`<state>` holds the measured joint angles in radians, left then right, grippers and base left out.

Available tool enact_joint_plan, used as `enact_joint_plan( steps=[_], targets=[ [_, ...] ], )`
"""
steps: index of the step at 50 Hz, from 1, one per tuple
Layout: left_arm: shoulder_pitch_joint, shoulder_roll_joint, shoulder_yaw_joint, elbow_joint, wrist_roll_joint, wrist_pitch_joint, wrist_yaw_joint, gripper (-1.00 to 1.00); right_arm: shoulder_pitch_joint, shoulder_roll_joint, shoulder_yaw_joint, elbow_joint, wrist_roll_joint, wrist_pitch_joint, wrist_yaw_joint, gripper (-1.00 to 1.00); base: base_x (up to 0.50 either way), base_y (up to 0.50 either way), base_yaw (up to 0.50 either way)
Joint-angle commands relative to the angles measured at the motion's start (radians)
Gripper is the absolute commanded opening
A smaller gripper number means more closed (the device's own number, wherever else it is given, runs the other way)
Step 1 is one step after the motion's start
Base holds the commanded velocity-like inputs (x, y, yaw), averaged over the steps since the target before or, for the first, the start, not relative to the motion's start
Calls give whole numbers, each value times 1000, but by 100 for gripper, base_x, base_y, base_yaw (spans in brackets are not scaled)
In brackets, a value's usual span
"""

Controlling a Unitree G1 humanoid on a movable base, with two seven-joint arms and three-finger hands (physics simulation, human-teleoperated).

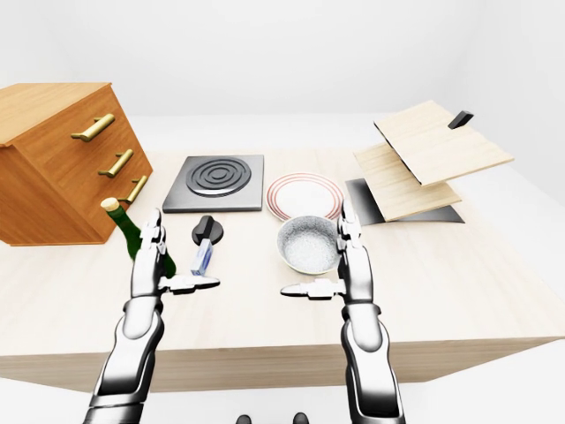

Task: Pick up the cream cheese and put it in the bowl.

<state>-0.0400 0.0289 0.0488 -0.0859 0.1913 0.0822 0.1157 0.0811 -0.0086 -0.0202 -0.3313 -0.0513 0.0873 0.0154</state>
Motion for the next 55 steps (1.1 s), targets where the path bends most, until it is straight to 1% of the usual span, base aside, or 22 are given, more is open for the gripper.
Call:
enact_joint_plan(
  steps=[1,4,8,13,16,17,18,20,25,31,35,37,46,48,50,55],
  targets=[
    [-64,-2,-21,109,29,-9,36,100,-2,-1,-4,28,2,0,2,100,0,0,0],
    [-76,-4,-27,133,31,-16,39,100,-3,-1,-3,35,4,0,3,100,0,0,0],
    [-119,0,-24,217,27,-43,51,100,-4,-1,-1,47,2,0,3,100,0,0,0],
    [-170,7,-24,338,36,-88,76,100,-3,-1,1,51,0,0,3,100,0,0,0],
    [-191,9,-25,404,37,-122,84,100,-7,-2,-1,63,1,0,4,100,0,0,0],
    [-215,11,-21,489,32,-166,94,100,-6,-2,-1,72,2,0,6,100,0,0,0],
    [-220,12,-21,509,29,-169,96,100,-6,-2,-1,74,2,0,5,100,0,0,0],
    [-227,13,-21,542,29,-169,102,100,-4,-2,-1,72,4,0,7,100,0,0,0],
    [-281,24,-15,700,27,-169,129,100,-6,-2,-4,75,19,0,16,100,0,0,0],
    [-311,32,-12,816,20,-169,145,100,-4,-2,-3,85,17,0,17,100,0,0,0],
    [-320,35,-9,853,17,-169,155,100,-4,-2,-6,88,30,0,24,100,0,0,0],
    [-323,39,-11,869,34,-169,186,100,-4,-3,-6,89,31,0,25,100,0,0,0],
    [-328,46,-6,911,27,-169,185,100,-4,-3,-4,106,31,0,28,100,0,0,0],
    [-329,46,-7,914,29,-169,189,100,-4,-3,-3,107,30,0,28,100,0,0,0],
    [-331,48,-10,920,43,-169,210,100,-4,-3,-4,109,30,0,28,100,0,0,0],
    [-328,47,-12,918,53,-169,222,100,-5,-4,-2,123,23,0,27,100,0,0,0]
  ],
)
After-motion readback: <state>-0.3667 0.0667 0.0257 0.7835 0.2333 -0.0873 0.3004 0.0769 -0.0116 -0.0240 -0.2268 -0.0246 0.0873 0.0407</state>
